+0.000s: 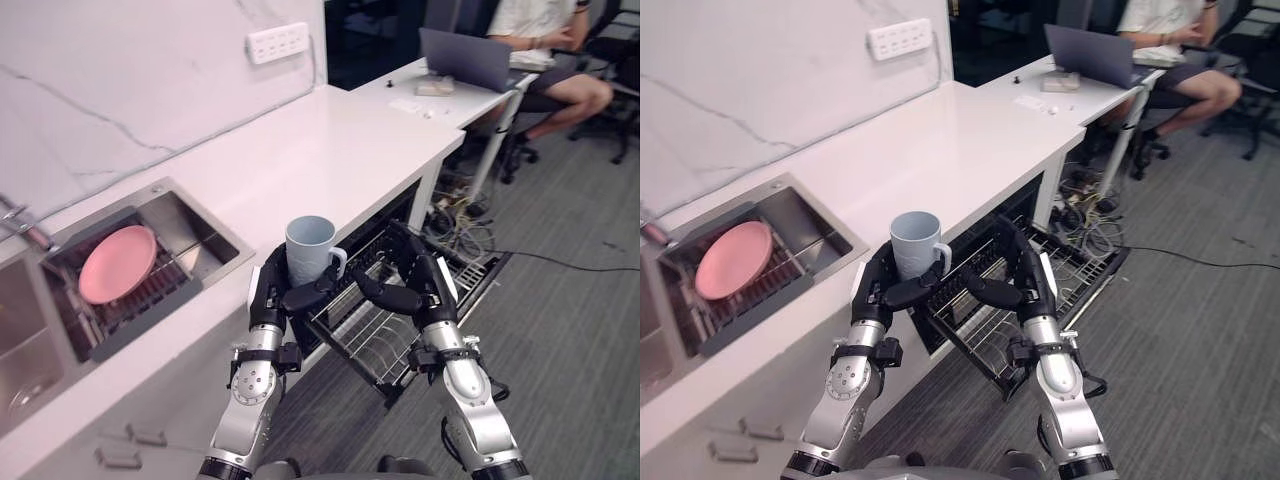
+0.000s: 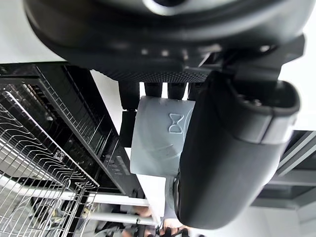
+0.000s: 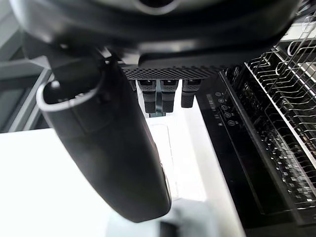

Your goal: Walk over to the sink, pick up the cup, carry it to the dishwasher, place the cup inside the dishwasher, then close the dishwasher door

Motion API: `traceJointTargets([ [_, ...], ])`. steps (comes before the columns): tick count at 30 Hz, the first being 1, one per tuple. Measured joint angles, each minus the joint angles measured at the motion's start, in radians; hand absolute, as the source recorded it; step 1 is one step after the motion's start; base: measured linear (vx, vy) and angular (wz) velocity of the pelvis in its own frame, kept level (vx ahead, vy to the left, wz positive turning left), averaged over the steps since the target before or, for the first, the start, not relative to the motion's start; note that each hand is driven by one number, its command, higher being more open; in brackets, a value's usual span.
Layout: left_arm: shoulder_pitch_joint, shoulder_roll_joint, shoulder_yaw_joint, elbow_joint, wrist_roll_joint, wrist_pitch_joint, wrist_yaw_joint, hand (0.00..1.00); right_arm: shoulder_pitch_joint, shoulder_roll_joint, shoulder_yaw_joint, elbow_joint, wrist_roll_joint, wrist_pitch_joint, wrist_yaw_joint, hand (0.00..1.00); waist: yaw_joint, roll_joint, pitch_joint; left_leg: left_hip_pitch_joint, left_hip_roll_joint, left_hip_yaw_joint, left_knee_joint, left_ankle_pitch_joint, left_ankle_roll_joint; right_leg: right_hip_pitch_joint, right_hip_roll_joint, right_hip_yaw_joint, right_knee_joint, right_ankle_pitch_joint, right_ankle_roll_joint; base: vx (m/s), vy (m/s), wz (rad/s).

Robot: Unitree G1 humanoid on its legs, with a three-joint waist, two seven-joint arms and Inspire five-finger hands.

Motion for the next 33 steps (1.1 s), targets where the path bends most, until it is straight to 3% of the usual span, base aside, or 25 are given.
traceJointTargets([
  [3, -0.011, 0.002, 0.011, 0.002, 0.017, 0.000, 0.003, 0.30, -0.002, 0.014, 0.006, -0.032, 0.031, 0.000, 0.034, 0.90, 0.001, -0.001, -0.001, 0.070, -0.030, 0.039, -0.055, 0.002, 0.004, 0.042, -0.017, 0.042, -0.044, 0.015, 0.019, 0.12, 0.149, -0.37],
  [9, -0.035, 0.016, 0.019, 0.006, 0.017, 0.000, 0.003, 0.30, -0.008, 0.012, 0.031, -0.077, 0.065, -0.003, 0.059, 0.90, -0.003, -0.004, -0.003, 0.100, -0.035, 0.063, -0.104, 0.000, 0.008, 0.043, -0.008, 0.074, -0.064, 0.019, 0.024, 0.04, 0.033, -0.15],
  [21, -0.035, 0.010, -0.104, -0.031, 0.016, 0.000, -0.073, 0.30, -0.065, 0.002, 0.088, -0.063, 0.058, -0.002, 0.062, 0.90, 0.006, -0.007, -0.006, 0.099, -0.036, 0.064, -0.136, 0.001, 0.019, 0.042, 0.005, 0.089, -0.116, 0.061, 0.026, -0.04, 0.007, -0.04],
  [22, -0.035, 0.010, -0.116, -0.052, 0.016, 0.000, -0.077, 0.30, -0.077, 0.003, 0.086, -0.048, 0.054, -0.002, 0.056, 0.30, 0.006, -0.008, -0.010, 0.095, -0.037, 0.059, -0.138, 0.003, 0.021, 0.042, 0.005, 0.084, -0.118, 0.062, 0.026, -0.04, 0.003, 0.11],
  [33, -0.037, 0.008, -0.151, -0.095, -0.015, 0.000, -0.096, 0.30, -0.140, -0.011, 0.070, 0.022, 0.052, -0.013, 0.027, 0.30, 0.009, -0.016, -0.025, 0.080, -0.050, 0.011, -0.160, 0.033, 0.027, 0.044, -0.001, 0.042, -0.128, 0.067, 0.026, -0.01, 0.001, 0.12],
])
